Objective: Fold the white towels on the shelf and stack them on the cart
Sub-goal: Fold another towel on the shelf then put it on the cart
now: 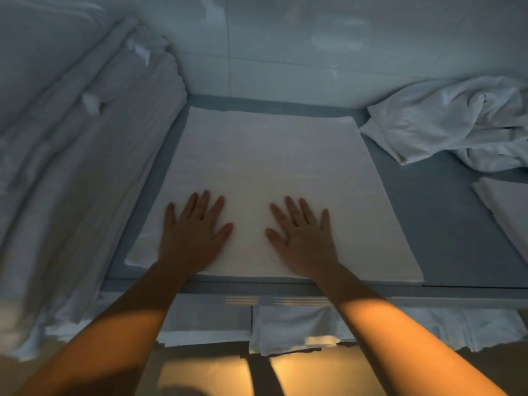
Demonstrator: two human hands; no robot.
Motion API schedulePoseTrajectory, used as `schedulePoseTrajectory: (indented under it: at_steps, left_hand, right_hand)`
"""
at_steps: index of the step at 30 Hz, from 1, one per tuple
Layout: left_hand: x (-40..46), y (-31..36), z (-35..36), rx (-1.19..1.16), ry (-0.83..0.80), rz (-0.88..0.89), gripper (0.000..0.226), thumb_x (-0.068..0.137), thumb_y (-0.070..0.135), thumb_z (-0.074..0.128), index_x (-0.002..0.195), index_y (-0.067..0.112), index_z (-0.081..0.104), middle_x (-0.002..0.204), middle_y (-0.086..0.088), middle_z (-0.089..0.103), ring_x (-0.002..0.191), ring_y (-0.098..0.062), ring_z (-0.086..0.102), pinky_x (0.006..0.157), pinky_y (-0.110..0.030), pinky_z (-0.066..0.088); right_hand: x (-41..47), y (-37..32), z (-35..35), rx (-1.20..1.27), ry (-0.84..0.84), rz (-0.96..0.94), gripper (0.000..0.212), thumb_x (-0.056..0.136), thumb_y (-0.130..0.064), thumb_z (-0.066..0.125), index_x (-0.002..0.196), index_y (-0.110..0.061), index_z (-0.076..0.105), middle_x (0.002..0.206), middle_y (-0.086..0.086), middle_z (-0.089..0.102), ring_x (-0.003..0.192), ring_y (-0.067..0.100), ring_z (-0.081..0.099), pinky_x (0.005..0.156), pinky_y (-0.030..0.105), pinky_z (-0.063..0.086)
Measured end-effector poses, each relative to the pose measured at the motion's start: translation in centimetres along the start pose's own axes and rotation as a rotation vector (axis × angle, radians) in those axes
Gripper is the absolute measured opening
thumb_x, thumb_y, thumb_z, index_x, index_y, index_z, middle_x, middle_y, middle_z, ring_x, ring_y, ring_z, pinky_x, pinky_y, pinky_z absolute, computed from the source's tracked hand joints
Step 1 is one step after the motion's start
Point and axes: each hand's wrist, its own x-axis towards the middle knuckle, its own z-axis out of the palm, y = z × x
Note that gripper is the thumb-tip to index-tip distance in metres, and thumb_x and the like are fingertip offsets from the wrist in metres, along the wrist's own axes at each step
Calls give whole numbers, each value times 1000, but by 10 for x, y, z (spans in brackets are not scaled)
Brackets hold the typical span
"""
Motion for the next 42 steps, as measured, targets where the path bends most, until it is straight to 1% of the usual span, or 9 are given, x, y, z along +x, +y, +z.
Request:
schedulePoseTrajectory:
  at_steps: [5, 13, 22, 26, 31, 35, 37, 40, 42]
  left_hand:
    - [-17, -28, -1, -20, -14, -41, 76, 78, 74, -11, 148, 46, -2, 160, 13, -1, 147, -17, -2, 113, -55, 1]
    - [-43, -31, -7, -13, -38, -55, 78, 83, 66, -7, 152, 35, 9, 161, 0, 5, 148, -24, 1, 115, -52, 8]
    - [-79, -3, -14, -105, -35, -226, 65, 92, 56, 2, 152, 33, 11, 161, -8, 4, 147, -30, -3, 117, -49, -2]
    - [-95, -4, -19, -175, 37, -386, 51, 99, 40, 30, 148, 41, 21, 157, -16, 15, 144, -31, 13, 114, -43, 11]
    - [-103, -9, -28, -198, 189, -432, 53, 70, 5, 73, 120, 21, 65, 119, -19, 57, 107, -38, 54, 89, -44, 44]
    - [-107, -7, -34, -163, 182, -420, 49, 46, 4, 84, 92, 17, 73, 96, -12, 64, 86, -32, 61, 75, -39, 50]
    - [-106, -10, -32, -126, 206, -390, 49, 45, 10, 85, 91, 19, 73, 98, -9, 65, 91, -30, 62, 80, -39, 49]
    - [-106, -12, -24, -162, 118, -288, 54, 89, 29, 60, 140, 16, 47, 147, -10, 41, 138, -28, 33, 118, -45, 14]
    - [-109, -14, -13, -206, 56, -275, 59, 100, 45, 20, 153, 18, 12, 160, -5, 8, 148, -20, 1, 116, -35, -15]
  right_hand:
    - [-18, 54, -3, -24, -18, 201, 61, 92, -64, 15, 148, -46, -3, 160, -8, -5, 148, 20, -4, 116, 54, 1]
    - [-34, 53, -17, 28, -64, 262, 59, 98, -53, 24, 151, -36, 4, 161, -1, -1, 148, 25, -1, 115, 57, 7]
    - [26, -114, -35, 237, -19, -636, 51, 101, -15, 36, 148, -34, 27, 160, -9, 6, 147, 14, -3, 118, 46, 2]
    - [58, -156, -34, 102, -169, -800, 50, 101, -12, 32, 145, -36, 34, 160, -7, 10, 147, 16, -1, 118, 46, 1]
    - [71, -170, -34, 134, -91, -944, 31, 98, -16, 48, 126, -20, 60, 142, 5, 48, 133, 23, 38, 109, 39, 27]
    - [71, -169, -34, 196, -47, -977, 22, 88, -7, 60, 109, -9, 66, 121, 11, 60, 113, 32, 51, 97, 39, 38]
    - [68, -168, -33, 243, -28, -977, 21, 88, -5, 60, 108, -6, 67, 118, 12, 61, 111, 32, 53, 95, 40, 39]
    - [63, -161, -25, 316, -17, -946, 28, 94, -8, 54, 119, -10, 64, 131, 10, 57, 126, 27, 48, 106, 42, 32]
    - [59, -153, -15, 205, -62, -902, 40, 100, -20, 42, 140, -23, 46, 152, -1, 35, 143, 16, 25, 117, 44, 14]
